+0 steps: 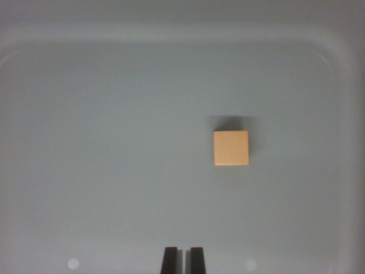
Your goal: Push wooden cube
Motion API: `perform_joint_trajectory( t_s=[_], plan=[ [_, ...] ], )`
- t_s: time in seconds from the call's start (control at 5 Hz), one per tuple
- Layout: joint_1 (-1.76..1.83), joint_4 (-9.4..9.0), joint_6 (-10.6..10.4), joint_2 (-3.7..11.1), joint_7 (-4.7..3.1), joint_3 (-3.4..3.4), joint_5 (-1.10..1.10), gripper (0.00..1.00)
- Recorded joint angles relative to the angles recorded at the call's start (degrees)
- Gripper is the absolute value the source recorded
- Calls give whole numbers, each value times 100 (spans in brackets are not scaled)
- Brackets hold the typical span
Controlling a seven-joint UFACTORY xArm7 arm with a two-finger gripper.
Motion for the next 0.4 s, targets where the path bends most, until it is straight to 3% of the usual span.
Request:
perform_joint_trajectory(
  t_s=[0.2, 0.4],
  plan=[
    [-11, -135, -187, 58, -42, -13, 12, 0],
    [-11, -135, -187, 58, -42, -13, 12, 0]
  ],
)
